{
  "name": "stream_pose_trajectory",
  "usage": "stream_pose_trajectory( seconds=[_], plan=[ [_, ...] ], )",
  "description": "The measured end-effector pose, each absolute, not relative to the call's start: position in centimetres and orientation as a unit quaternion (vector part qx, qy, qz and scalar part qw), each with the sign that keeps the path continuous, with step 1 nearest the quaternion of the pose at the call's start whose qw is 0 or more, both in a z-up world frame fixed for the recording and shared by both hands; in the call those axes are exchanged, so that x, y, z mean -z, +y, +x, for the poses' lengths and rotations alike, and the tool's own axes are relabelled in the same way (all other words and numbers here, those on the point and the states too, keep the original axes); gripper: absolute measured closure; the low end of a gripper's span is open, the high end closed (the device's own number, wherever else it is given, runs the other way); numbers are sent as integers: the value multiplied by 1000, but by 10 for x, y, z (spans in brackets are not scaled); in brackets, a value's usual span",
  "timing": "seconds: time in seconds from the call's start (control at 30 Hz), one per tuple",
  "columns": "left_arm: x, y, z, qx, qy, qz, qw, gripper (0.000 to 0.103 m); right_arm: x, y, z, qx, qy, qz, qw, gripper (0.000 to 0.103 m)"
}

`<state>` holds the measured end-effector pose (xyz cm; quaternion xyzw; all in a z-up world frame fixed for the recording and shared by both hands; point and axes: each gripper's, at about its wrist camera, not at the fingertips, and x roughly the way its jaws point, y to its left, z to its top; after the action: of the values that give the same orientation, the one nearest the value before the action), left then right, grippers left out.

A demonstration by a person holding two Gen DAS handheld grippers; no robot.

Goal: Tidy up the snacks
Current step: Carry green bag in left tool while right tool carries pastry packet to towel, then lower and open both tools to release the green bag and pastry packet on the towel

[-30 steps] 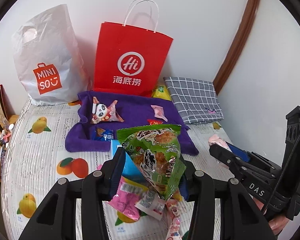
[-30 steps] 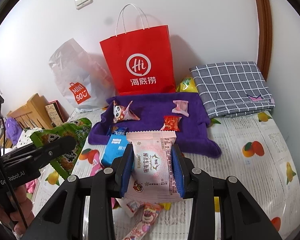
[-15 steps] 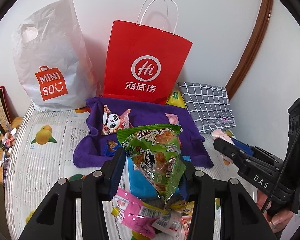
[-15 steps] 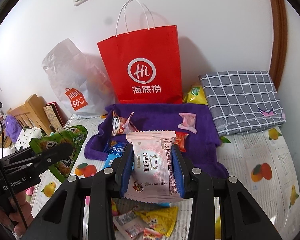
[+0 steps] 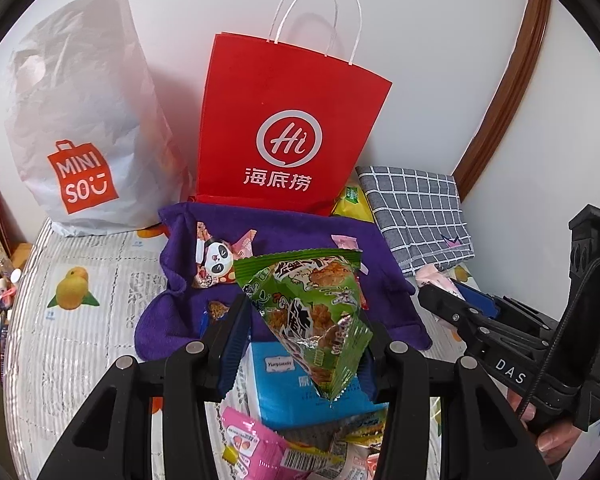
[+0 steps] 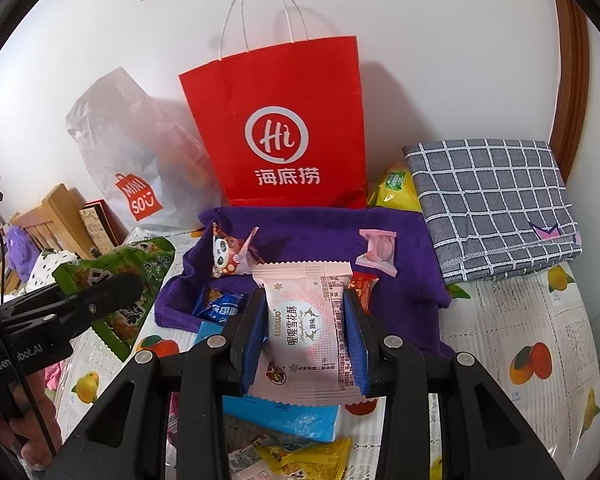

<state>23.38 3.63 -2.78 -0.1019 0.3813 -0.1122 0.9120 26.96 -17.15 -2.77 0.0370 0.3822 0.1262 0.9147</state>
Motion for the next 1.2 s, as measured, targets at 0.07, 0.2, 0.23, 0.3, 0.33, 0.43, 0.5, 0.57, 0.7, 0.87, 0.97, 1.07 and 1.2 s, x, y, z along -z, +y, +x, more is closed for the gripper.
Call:
stream_pose_trajectory(
  seconds=[0.07,0.2,0.23,0.3,0.33,0.43,0.5,0.57,0.7,0.87,0.97,1.07,1.2],
  plan=[
    [28,35,238,114,381,-99,912,58,30,-174,274,-125,385,39,914,66],
    [28,32,246,114,381,-93,913,58,33,-178,281,-120,386,40,914,66],
    [29,31,249,115,381,-91,913,58,34,-179,283,-119,387,40,914,66],
    [29,30,252,116,382,-88,913,58,36,-180,286,-116,388,40,913,66],
    [29,30,254,117,382,-87,913,58,37,-181,289,-115,388,39,913,66],
    [31,30,260,117,384,-84,912,58,40,-182,295,-110,390,36,913,66],
    [33,30,264,118,384,-82,912,58,42,-184,299,-109,392,37,913,66],
    [35,32,268,114,386,-78,912,58,45,-186,304,-107,392,36,913,66],
    [41,41,276,103,392,-79,911,58,48,-192,314,-98,391,32,914,66],
    [52,55,288,88,402,-91,907,58,53,-201,331,-80,394,23,915,66],
    [61,62,297,80,411,-97,903,58,62,-206,341,-73,402,19,913,66],
    [71,63,306,79,422,-100,897,58,76,-211,354,-67,417,23,906,66],
    [84,57,317,84,435,-96,891,58,94,-214,366,-67,437,24,897,66]
  ],
)
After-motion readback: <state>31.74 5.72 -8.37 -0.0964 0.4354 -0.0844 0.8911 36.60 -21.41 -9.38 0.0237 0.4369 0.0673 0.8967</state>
